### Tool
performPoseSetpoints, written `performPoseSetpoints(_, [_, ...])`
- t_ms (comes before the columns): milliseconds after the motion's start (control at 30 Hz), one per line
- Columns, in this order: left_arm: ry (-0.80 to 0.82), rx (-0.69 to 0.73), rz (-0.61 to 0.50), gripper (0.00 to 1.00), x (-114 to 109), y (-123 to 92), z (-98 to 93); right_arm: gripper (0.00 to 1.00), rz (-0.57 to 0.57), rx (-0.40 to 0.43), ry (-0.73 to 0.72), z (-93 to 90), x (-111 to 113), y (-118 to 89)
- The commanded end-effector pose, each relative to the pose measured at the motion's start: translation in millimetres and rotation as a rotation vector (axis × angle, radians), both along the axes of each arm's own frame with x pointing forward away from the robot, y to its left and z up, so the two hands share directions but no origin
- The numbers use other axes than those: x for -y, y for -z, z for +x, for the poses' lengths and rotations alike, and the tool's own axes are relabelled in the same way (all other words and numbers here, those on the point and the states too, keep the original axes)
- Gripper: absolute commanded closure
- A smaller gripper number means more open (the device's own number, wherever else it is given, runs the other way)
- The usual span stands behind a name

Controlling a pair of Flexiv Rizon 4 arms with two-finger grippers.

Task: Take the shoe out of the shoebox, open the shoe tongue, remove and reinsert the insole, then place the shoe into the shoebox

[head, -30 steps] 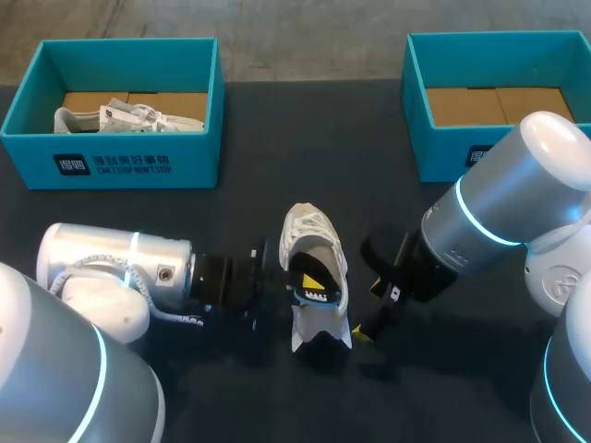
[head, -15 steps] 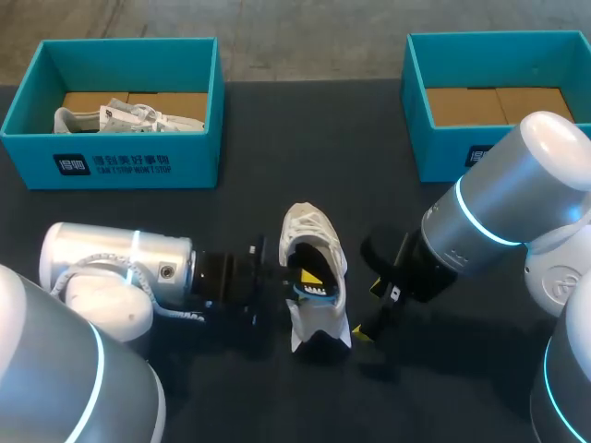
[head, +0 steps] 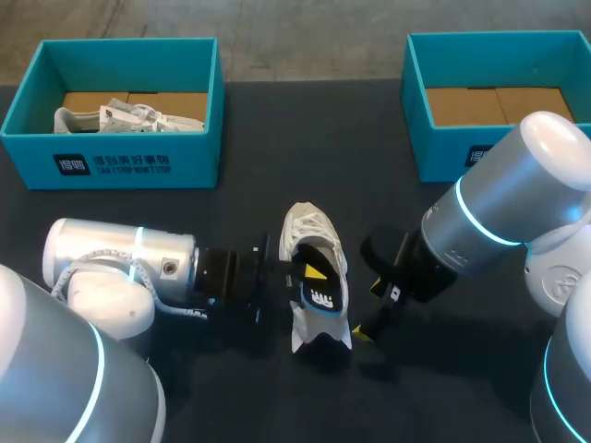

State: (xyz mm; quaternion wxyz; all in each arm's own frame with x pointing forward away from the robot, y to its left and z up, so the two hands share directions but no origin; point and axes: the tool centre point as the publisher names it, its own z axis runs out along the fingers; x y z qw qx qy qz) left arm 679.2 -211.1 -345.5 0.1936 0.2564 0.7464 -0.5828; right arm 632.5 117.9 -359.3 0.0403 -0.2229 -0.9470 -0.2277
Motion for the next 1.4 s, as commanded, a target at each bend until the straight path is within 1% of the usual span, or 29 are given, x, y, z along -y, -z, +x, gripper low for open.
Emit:
performPoseSetpoints(33, [0.005,0.001,0.006,0.78,2.7,-4.7,-4.3,0.00,0.002,0.001,0.001,-1.0,-0.4,0.8])
performPoseSetpoints(267, [0.018,0.001,0.011,0.77,8.7,-10.1,-11.1,0.00,0.002,0.001,0.001,-1.0,-0.4,0.8])
performPoseSetpoints(467, [0.022,0.007,0.012,0.79,13.3,-16.4,-15.0,0.00,0.002,0.001,0.001,-1.0,-0.4,0.8])
performPoseSetpoints(733, [0.038,0.006,0.005,0.79,14.7,-22.7,-22.9,0.00,0.002,0.001,0.001,-1.0,-0.4,0.8])
performPoseSetpoints(800, [0.044,0.005,0.006,0.82,14.6,-23.0,-24.6,0.00,0.002,0.001,0.001,-1.0,-0.4,0.8])
performPoseSetpoints(867, [0.052,0.005,0.008,0.90,14.3,-22.9,-26.3,0.00,0.002,0.001,0.001,-1.0,-0.4,0.8])
performPoseSetpoints(900, [0.053,0.007,0.009,1.00,13.9,-22.4,-26.8,0.00,0.002,0.001,0.001,-1.0,-0.4,0.8])
performPoseSetpoints(1133, [0.044,0.019,0.017,1.00,10.1,-17.5,-22.5,0.00,0.002,0.001,0.001,-1.0,-0.4,0.8])
performPoseSetpoints(1400, [0.041,0.048,-0.002,1.00,8.5,-11.6,-16.7,0.00,0.002,0.001,0.001,-1.0,-0.4,0.8])
